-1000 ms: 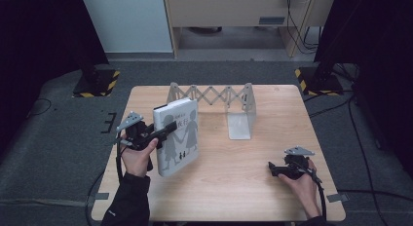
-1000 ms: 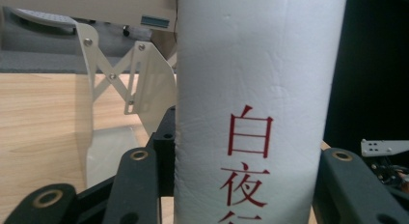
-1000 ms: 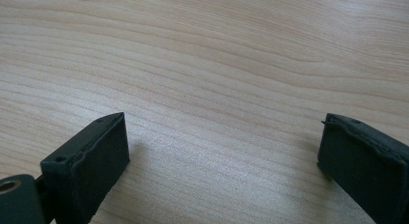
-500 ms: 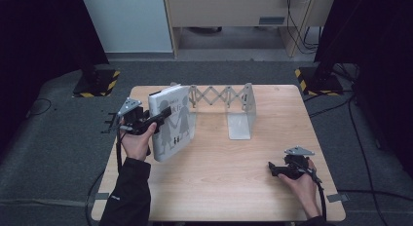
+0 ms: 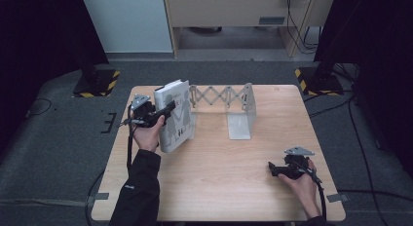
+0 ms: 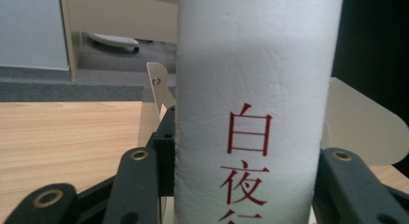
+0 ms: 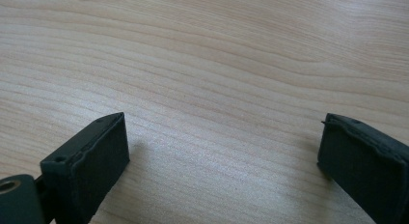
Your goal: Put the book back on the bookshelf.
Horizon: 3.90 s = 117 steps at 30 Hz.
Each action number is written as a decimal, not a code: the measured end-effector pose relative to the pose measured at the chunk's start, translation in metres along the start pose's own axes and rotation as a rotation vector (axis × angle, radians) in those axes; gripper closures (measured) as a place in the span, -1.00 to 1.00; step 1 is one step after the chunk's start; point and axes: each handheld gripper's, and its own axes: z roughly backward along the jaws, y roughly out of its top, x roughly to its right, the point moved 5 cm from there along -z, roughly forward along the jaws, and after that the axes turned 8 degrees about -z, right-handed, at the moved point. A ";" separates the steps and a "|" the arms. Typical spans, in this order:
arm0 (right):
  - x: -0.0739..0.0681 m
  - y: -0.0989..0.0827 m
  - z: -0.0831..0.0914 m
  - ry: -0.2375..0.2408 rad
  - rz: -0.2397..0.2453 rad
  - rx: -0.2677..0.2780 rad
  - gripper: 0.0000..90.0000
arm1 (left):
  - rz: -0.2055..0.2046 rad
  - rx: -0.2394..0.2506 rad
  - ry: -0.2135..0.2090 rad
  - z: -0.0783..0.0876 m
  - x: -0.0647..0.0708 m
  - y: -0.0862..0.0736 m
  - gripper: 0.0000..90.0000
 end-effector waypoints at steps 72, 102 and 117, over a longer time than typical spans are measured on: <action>0.000 0.000 0.000 0.000 -0.001 -0.003 -0.91 | -0.109 0.040 0.062 -0.005 0.020 -0.064 0.08; 0.000 0.000 0.000 0.000 -0.001 -0.003 -0.91 | -0.214 -0.066 0.112 -0.011 0.023 -0.098 0.15; 0.000 0.000 0.000 0.000 -0.001 -0.003 -0.91 | -0.156 -0.045 0.027 -0.016 0.021 -0.097 -0.03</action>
